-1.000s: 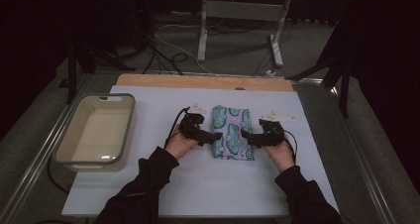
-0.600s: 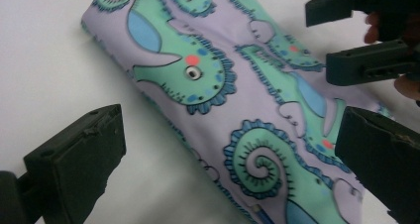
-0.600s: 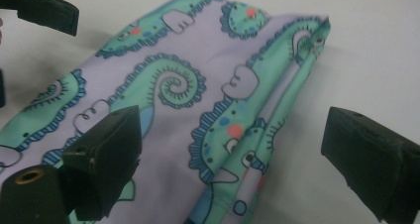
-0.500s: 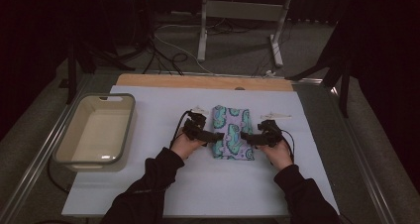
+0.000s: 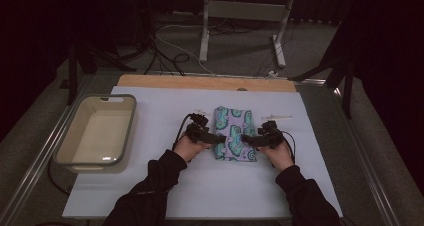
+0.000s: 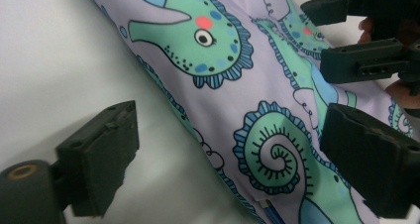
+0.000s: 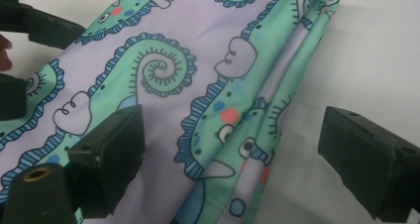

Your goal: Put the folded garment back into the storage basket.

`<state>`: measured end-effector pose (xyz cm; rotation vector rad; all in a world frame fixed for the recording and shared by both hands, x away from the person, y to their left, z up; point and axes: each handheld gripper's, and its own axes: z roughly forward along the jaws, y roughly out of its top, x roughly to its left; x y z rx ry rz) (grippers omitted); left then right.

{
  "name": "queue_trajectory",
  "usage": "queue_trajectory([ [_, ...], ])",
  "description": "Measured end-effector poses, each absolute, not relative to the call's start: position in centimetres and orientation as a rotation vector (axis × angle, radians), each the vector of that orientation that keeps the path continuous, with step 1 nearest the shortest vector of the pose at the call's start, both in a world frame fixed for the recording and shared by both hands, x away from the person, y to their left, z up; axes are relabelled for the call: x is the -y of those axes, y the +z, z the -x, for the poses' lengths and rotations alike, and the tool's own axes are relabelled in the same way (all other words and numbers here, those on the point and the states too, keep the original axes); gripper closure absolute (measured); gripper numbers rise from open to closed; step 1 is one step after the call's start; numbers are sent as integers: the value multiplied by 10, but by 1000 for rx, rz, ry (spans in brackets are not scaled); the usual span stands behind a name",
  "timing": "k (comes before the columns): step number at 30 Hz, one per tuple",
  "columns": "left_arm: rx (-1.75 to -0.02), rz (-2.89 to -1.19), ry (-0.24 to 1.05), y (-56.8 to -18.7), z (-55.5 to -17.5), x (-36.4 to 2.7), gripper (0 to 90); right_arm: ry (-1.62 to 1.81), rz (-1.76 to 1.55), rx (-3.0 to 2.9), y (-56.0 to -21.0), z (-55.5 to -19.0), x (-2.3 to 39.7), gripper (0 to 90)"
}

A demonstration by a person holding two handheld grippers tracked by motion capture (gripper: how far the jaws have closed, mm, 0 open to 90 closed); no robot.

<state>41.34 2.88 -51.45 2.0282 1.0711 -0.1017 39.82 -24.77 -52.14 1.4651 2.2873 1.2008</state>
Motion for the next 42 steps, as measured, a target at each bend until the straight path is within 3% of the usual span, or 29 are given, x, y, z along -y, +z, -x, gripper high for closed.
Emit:
queue_trajectory([
  [7,-1076,-2045,-150,-520,-413,-25,201,1174,-1461,-2326,-525,-397,245,134],
  [12,-1043,-2053,-179,-521,-410,-19,357,1126,-1424,-2353,-523,-394,243,202],
  [25,-1043,-2050,-189,-524,-408,-14,543,1124,-1383,-2424,-520,-385,233,579],
  [31,-1028,-2083,-176,-522,-407,-11,629,1136,-1391,-2462,-519,-385,230,700],
  [34,-1022,-2080,-166,-521,-406,-10,685,1151,-1391,-2456,-520,-384,230,733],
  [42,-1027,-2080,-149,-517,-404,-9,729,1185,-1395,-2412,-520,-380,231,775],
])
